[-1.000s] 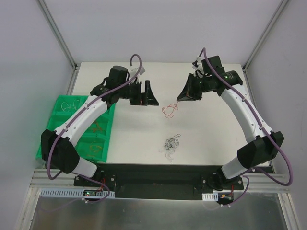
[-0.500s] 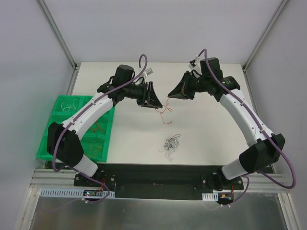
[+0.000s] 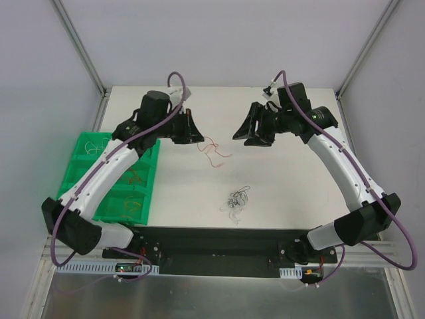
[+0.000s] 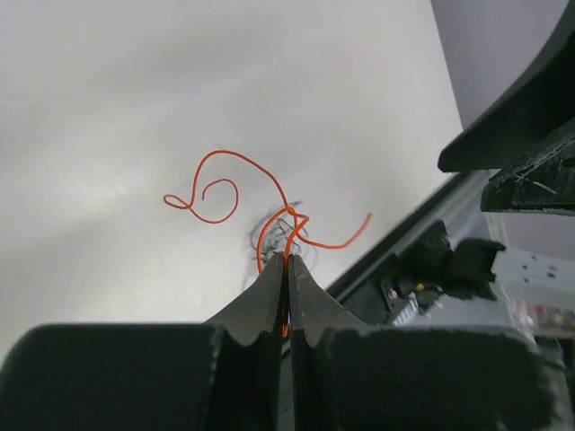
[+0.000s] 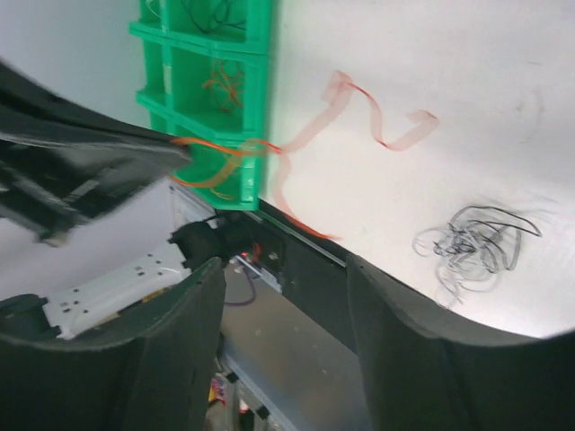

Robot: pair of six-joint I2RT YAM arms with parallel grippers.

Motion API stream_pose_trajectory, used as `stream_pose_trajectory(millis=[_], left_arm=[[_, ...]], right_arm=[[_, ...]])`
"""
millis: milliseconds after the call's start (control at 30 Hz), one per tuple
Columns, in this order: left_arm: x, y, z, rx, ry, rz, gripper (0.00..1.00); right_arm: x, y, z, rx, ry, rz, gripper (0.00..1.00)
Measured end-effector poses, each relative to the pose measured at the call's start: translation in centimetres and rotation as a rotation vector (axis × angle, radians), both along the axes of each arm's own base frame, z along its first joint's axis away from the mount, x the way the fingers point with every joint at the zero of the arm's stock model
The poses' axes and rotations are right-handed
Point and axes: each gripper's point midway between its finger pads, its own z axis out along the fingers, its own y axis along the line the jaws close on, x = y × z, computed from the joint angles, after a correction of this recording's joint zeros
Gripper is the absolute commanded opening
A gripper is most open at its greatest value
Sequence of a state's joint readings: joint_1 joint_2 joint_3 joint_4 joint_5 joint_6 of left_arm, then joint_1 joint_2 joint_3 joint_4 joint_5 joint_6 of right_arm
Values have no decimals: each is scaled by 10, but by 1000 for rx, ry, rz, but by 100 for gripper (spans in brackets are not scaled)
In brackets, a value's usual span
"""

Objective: Untangle the cables

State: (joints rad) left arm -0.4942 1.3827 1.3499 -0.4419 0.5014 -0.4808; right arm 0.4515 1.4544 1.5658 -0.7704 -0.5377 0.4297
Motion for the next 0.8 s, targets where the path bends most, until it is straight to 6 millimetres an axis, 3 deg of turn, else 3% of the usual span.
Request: stream_pose_trajectory(millis=[233,333,467,633,800], left_arm=[[-1,88,56,123,-215,353,0],[-8,122,61,171,-227,473,0],[-8,168,42,252,-137,635,0],[-8,217,-1,339,27,793,0],[-1,240,-35,409,150,854,0]], right_arm=[[-7,-21,-10,-131,-40,37,60],[-8,-28,-17,-161,-32,42,60],[-11,-35,-32,-192,-6,49,59],[-13,-42,-44,-214,21,52,59],[-13,-47,-51,-226,33,49,59]])
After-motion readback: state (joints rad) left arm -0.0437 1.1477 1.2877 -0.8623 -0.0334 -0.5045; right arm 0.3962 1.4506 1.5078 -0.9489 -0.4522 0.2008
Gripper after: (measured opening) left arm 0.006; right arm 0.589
